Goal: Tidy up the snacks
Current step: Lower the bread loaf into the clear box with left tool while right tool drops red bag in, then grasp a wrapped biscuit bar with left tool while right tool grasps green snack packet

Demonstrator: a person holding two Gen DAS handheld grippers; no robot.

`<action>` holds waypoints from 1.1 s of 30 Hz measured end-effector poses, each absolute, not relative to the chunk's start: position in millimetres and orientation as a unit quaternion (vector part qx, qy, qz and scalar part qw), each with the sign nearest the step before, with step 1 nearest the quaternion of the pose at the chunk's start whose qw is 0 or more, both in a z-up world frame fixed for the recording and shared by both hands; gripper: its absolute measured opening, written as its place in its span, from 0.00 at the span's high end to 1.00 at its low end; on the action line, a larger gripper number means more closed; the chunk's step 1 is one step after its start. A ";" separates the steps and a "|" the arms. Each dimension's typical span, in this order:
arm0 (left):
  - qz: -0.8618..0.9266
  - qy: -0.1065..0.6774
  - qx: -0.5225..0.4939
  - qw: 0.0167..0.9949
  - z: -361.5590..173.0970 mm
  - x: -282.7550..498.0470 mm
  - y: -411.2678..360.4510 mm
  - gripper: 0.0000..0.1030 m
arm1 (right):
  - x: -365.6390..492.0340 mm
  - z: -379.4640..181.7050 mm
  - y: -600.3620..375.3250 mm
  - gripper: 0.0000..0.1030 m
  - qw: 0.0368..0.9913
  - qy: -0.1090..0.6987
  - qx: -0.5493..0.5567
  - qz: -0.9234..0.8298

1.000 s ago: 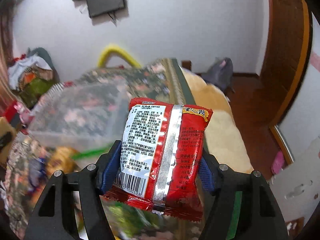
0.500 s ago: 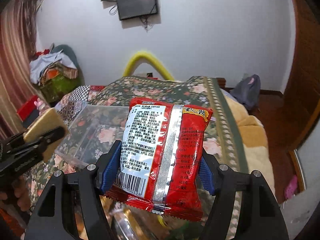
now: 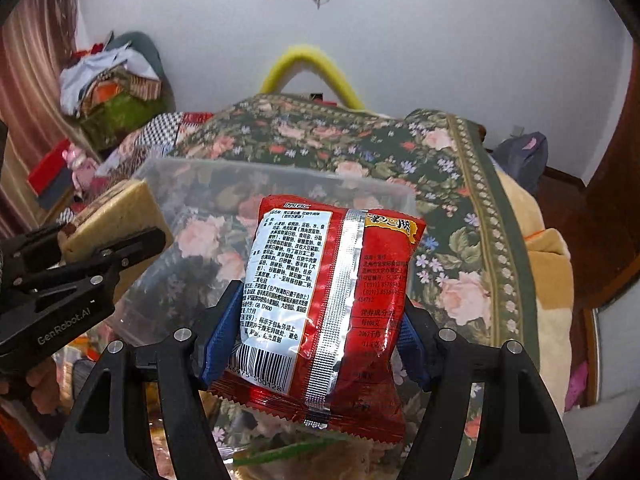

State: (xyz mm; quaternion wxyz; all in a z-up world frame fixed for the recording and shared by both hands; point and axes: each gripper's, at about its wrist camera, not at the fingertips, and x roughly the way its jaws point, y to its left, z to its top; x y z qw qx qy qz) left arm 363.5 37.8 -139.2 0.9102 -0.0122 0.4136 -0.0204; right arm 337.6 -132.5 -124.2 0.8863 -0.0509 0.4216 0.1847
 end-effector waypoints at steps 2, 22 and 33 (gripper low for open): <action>-0.021 0.418 -0.009 0.908 -143.4 365.6 36.8 0.66 | 337.0 -126.6 -131.1 0.36 0.882 0.427 -0.056 0.190; -0.017 0.365 0.003 0.931 -76.6 307.6 52.8 0.45 | 294.6 -70.8 -150.7 0.26 0.909 0.366 -0.054 0.192; -0.013 0.368 0.010 0.929 -71.3 233.8 77.7 0.38 | 240.6 -58.2 -183.8 0.22 0.925 0.335 -0.052 0.169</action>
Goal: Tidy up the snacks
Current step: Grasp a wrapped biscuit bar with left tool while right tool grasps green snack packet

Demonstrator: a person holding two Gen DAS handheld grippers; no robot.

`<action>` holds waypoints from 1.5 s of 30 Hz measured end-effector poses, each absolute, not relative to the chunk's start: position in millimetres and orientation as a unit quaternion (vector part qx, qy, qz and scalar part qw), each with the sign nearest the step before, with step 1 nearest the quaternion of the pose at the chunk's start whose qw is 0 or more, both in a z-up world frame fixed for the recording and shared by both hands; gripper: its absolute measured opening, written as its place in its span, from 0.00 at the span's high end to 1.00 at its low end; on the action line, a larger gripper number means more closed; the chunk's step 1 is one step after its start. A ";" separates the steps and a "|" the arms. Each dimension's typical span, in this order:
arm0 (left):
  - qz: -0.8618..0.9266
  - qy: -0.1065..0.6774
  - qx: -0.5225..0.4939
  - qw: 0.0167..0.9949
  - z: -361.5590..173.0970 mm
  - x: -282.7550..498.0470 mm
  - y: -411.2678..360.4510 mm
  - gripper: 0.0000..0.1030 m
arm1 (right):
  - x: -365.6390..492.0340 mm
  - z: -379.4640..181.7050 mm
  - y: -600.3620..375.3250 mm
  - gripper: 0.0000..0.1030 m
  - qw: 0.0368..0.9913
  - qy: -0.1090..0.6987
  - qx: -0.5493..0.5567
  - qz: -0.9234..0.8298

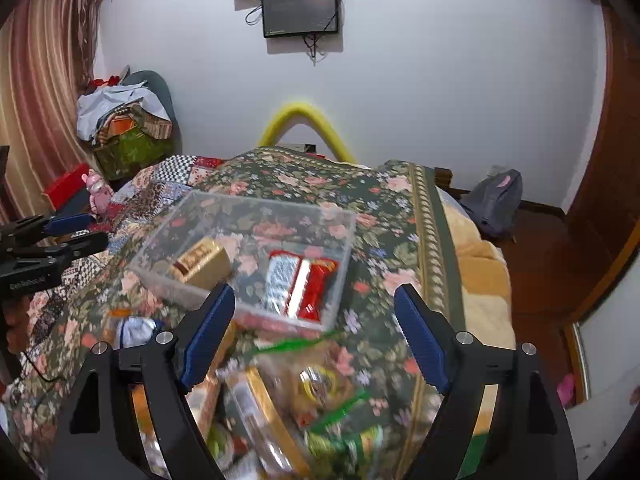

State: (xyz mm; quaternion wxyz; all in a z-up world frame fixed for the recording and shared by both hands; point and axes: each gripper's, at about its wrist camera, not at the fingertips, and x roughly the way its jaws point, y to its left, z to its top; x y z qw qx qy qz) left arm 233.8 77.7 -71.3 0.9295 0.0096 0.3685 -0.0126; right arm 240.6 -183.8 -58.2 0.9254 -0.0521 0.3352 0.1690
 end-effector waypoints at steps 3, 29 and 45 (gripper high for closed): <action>0.000 0.384 0.003 0.923 -85.7 218.6 88.1 0.38 | 230.4 -66.7 -193.4 0.22 0.923 0.344 -0.052 0.163; 0.042 0.484 -0.041 0.873 -213.6 203.9 118.5 0.38 | 211.5 -175.1 -251.5 0.19 0.873 0.478 0.004 0.101; 0.053 0.438 -0.020 0.897 -201.0 188.3 117.5 0.67 | 210.9 -177.9 -236.5 0.68 0.872 0.460 0.034 0.165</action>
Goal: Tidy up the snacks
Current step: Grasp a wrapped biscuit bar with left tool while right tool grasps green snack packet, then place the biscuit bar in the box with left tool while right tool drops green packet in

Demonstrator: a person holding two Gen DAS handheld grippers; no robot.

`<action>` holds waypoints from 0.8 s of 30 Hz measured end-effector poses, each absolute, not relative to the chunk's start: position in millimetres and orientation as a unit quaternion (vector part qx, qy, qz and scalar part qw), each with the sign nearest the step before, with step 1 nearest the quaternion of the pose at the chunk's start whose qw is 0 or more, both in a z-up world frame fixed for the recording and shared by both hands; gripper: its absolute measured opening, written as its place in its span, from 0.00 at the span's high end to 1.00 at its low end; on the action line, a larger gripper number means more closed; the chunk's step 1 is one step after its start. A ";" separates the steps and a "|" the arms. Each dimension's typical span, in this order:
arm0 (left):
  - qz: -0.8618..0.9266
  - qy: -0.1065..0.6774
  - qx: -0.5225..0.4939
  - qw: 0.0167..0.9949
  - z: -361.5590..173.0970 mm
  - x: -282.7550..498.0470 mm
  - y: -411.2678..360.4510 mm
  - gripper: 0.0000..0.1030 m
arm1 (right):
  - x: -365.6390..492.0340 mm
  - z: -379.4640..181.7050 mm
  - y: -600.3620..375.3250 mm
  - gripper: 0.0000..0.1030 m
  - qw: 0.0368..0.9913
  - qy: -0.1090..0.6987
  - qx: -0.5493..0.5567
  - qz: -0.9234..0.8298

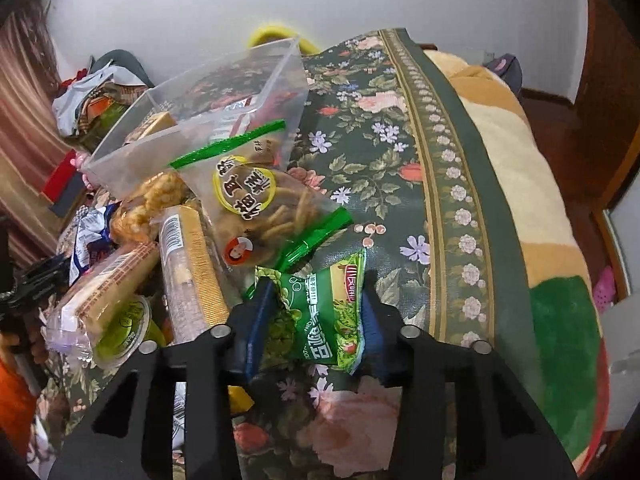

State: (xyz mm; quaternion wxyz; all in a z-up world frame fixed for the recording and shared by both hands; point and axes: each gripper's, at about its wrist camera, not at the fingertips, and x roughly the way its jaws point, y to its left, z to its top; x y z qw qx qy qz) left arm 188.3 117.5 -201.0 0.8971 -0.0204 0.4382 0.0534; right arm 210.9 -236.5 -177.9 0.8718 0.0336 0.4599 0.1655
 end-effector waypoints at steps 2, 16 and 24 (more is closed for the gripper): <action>0.053 0.430 -0.020 0.901 -193.3 184.4 116.9 0.67 | 207.6 -175.1 -234.5 0.72 0.876 0.453 0.024 0.162; 0.034 0.364 -0.030 0.930 -127.1 178.2 108.0 0.67 | 202.1 -131.3 -246.7 0.83 0.903 0.404 0.013 0.145; 0.020 0.330 -0.031 0.943 -97.8 195.0 97.2 0.67 | 209.0 -95.1 -238.0 0.83 0.921 0.355 0.024 0.158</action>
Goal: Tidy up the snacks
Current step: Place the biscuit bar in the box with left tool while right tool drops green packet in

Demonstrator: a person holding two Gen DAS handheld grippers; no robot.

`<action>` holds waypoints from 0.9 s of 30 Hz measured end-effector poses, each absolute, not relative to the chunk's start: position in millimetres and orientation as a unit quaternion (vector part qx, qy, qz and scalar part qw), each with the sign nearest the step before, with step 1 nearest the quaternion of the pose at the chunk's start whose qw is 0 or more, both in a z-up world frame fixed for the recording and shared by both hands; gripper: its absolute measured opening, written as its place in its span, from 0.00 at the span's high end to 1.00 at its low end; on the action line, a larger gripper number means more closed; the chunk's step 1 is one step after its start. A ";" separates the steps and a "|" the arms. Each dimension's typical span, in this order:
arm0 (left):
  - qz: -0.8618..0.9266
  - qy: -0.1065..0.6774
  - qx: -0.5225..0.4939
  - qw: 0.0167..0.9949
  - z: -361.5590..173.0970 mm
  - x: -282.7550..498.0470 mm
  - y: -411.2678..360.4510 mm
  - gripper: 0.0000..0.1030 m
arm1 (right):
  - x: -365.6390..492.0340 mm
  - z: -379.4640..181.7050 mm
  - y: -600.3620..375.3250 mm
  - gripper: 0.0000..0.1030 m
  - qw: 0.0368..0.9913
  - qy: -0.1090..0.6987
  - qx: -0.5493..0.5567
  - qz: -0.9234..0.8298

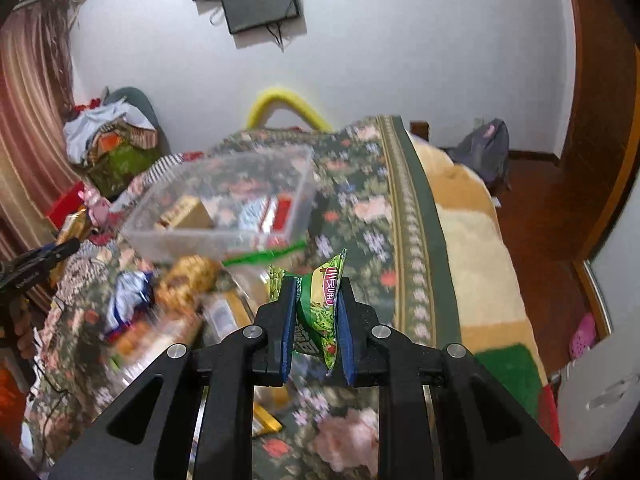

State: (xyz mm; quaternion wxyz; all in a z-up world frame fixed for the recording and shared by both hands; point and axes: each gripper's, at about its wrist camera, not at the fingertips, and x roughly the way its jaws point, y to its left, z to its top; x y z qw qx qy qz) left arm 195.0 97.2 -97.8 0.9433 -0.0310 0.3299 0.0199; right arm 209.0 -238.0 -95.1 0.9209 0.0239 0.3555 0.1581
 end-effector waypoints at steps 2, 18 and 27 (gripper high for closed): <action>0.016 0.322 -0.032 0.946 -91.9 202.3 94.8 0.67 | 212.7 -86.3 -231.7 0.83 0.924 0.343 0.024 0.164; 0.001 0.322 -0.042 0.946 -88.5 277.1 81.9 0.67 | 269.2 -68.1 -163.1 0.83 0.927 0.309 0.005 0.210; -0.001 0.356 -0.044 0.934 -113.6 319.8 83.2 0.67 | 302.8 -86.7 -119.8 0.83 0.911 0.341 -0.026 0.232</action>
